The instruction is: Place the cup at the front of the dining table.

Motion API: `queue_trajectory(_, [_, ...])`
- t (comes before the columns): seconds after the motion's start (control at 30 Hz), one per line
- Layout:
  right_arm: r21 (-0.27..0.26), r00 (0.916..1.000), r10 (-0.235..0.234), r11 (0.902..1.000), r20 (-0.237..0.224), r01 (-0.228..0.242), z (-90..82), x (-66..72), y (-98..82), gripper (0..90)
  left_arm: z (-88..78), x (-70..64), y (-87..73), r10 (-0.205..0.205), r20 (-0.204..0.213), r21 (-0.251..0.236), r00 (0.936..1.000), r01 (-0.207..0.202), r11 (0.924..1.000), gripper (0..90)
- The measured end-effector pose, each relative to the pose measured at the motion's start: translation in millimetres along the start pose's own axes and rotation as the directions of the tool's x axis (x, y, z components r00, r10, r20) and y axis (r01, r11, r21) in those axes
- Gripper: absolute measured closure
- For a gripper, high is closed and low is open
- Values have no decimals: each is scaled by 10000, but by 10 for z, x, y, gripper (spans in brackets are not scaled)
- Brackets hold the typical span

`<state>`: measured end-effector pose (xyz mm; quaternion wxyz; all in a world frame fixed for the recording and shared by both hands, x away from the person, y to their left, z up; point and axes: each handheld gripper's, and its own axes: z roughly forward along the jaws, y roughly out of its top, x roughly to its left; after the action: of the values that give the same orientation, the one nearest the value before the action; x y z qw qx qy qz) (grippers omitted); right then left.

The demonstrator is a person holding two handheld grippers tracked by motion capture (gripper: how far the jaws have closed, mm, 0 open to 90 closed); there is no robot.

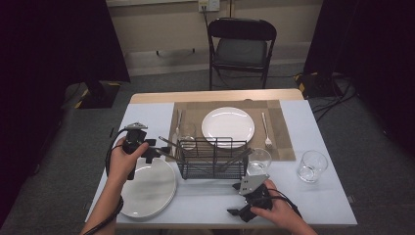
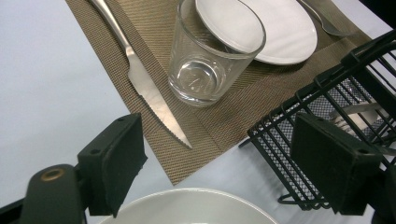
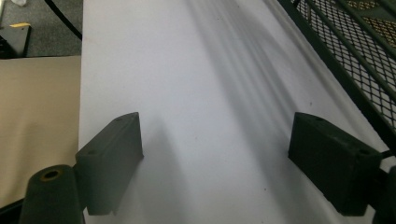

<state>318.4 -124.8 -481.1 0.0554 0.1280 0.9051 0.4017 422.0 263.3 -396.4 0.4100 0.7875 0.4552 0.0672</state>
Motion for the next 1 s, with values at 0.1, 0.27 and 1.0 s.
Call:
queue_trajectory(0.1, [2,10000,-2,10000,-3,2,0,-1,0,161,-13,3,-6,61,7,-2,10000,-61,10000,175])
queue_trajectory(0.27, [1,10000,1,10000,-5,-1,0,-1,0,161,-35,6,-19,42,-4,-28,10000,-42,10000,175])
queue_trajectory(1.0, [0,10000,0,10000,2,0,0,0,0,161,-103,9,-93,338,33,55,9994,-338,9994,174])
